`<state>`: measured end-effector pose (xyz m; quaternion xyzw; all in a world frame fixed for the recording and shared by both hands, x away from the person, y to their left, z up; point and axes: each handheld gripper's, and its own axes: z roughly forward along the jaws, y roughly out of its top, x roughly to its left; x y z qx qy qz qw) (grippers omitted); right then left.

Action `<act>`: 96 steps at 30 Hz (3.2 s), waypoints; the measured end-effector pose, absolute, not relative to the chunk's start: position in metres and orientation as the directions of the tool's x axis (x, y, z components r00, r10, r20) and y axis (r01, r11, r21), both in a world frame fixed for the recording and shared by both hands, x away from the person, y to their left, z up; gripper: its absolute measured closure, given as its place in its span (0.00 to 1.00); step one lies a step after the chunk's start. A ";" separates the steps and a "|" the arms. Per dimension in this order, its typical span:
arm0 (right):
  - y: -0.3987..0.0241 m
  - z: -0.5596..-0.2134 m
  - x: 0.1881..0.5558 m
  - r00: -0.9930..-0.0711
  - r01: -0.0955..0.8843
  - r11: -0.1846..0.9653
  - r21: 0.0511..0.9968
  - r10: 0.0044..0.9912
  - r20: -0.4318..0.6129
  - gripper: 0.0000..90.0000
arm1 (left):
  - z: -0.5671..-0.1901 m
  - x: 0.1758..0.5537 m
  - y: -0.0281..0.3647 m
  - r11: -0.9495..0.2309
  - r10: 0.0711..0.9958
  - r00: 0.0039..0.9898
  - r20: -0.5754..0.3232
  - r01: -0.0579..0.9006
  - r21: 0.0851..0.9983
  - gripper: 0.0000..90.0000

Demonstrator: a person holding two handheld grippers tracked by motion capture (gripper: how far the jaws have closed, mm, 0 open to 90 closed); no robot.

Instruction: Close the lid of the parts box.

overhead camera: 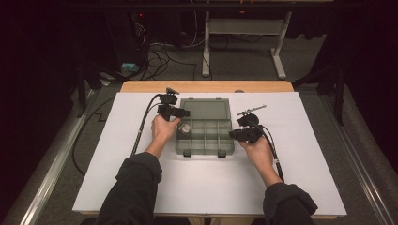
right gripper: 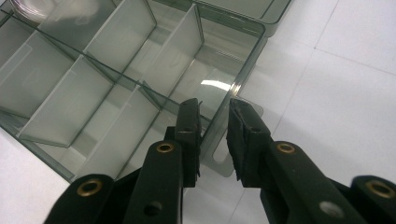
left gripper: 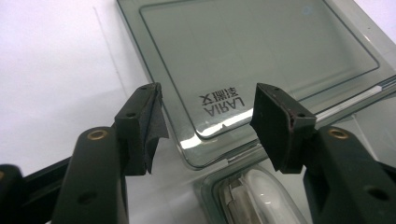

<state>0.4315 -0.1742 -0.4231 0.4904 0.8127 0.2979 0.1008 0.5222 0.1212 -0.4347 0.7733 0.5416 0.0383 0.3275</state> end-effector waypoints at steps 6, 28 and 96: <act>-0.174 -0.423 0.431 -0.498 0.737 0.341 0.583 0.858 0.128 0.83 | -0.442 0.528 0.128 -0.173 0.844 0.396 -0.362 0.840 0.515 0.47; -0.172 -0.423 0.430 -0.485 0.744 0.333 0.579 0.866 0.125 0.83 | -0.443 0.528 0.131 -0.136 0.837 0.384 -0.389 0.836 0.532 0.54; -0.166 -0.423 0.425 -0.477 0.727 0.350 0.590 0.876 0.068 0.84 | -0.398 0.473 0.138 -0.298 0.818 0.540 -0.199 0.694 0.656 0.72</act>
